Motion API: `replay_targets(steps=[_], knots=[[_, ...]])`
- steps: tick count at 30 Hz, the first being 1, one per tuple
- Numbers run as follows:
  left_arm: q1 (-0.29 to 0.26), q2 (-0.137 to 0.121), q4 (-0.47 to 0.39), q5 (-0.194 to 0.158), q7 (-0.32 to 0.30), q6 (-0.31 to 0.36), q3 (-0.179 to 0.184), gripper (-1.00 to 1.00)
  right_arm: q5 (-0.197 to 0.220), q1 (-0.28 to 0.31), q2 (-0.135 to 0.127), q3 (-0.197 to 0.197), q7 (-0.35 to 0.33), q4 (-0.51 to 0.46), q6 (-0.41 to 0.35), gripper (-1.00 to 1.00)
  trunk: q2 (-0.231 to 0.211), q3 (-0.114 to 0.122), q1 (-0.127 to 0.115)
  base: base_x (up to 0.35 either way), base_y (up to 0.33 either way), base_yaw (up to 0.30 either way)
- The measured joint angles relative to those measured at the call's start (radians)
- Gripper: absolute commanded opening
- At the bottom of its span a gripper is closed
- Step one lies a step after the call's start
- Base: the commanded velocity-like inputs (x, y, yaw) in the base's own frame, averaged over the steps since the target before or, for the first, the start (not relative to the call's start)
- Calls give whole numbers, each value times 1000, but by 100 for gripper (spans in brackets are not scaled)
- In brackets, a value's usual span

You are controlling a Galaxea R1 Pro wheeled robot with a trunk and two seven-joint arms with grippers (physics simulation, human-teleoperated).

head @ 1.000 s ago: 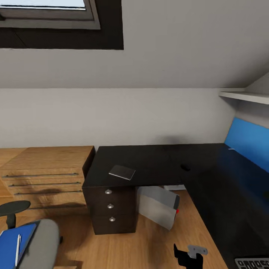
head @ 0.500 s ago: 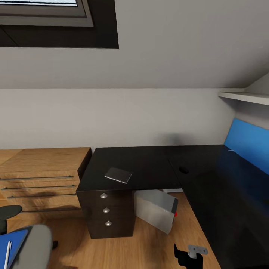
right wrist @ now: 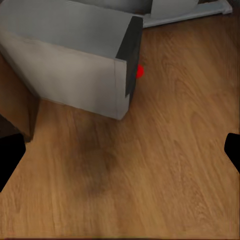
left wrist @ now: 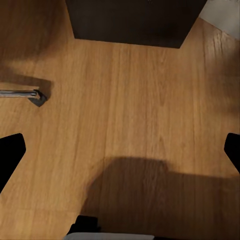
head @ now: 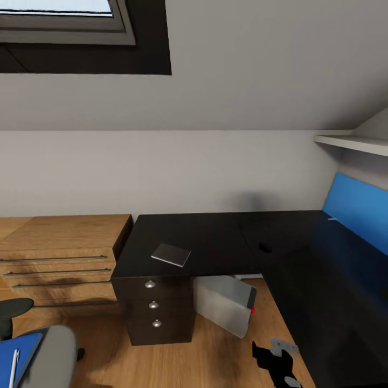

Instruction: In the bedroom, organize the workspace by keeping the computer under the desk, ensuring the monitor is on the desk, placing the keyboard on the desk next to the monitor, placing the mouse on the desk next to the keyboard, moving the folder from the swivel chair onto the desk next to the mouse, stacking the notebook on top of the folder with the pen on top of the notebook, and positioning the swivel chair next to the desk.

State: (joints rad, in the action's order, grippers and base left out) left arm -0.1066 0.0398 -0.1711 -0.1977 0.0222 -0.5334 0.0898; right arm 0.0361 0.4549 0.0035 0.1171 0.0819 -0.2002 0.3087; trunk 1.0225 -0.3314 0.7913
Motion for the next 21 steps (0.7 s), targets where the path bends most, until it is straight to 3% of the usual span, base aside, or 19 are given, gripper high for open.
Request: replay_targets(steps=[7,13,18,21], knots=[[0,0,0,0,0,1,0,100,0,6,-4,1,15,-280,-307,100,-49,22,-27,0,0,0],[0,1,0,1,0,1,1,100,2,97,-2,1,15,-425,-556,100,-91,41,-50,0,0,0],[0,1,0,1,1,6,1,100,2,188,0,-1,15,-449,-667,100,-126,57,-69,0,0,0],[0,1,0,1,0,9,1,100,1,217,-1,-2,15,-453,-690,100,-147,66,-81,0,0,0]])
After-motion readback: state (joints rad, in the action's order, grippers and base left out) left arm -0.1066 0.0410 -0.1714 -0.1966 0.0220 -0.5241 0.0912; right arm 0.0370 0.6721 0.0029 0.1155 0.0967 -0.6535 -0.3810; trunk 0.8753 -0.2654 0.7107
